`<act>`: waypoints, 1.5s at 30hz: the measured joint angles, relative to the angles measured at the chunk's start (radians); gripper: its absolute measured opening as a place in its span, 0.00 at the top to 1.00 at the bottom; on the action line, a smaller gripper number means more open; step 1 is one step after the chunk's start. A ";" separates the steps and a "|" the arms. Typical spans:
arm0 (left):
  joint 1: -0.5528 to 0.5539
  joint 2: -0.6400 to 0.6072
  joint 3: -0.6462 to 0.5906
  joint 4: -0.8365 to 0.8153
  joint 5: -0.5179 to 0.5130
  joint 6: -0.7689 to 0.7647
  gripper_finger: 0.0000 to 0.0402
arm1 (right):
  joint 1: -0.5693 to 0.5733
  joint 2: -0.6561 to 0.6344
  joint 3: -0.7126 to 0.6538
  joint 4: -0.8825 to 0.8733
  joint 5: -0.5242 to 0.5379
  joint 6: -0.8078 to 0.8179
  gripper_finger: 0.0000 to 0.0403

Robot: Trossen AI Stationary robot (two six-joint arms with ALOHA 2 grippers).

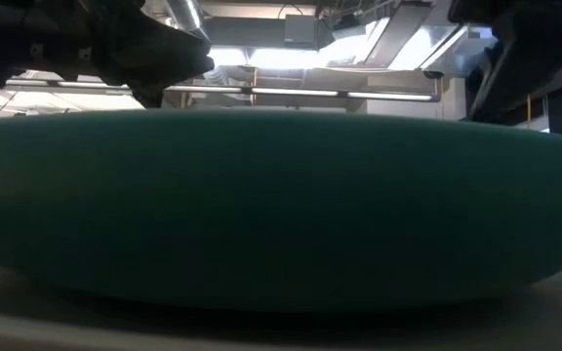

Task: Stack plastic plates
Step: Stack the pink plate on top of the green plate

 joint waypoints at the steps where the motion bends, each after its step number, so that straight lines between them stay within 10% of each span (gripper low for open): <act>1: -0.005 0.000 0.000 -0.001 0.000 -0.004 0.75 | 0.009 0.009 0.000 -0.016 -0.011 0.027 0.77; 9: -0.043 0.000 0.000 0.015 -0.016 -0.053 0.75 | 0.104 0.100 0.000 -0.135 -0.061 0.166 0.56; 29: -0.082 0.000 0.000 0.021 -0.031 -0.121 0.75 | 0.107 0.317 -0.001 -0.312 0.164 0.194 0.55; 45: -0.077 0.000 0.000 0.018 -0.028 -0.095 0.75 | 0.107 0.338 -0.001 -0.314 0.169 0.182 0.98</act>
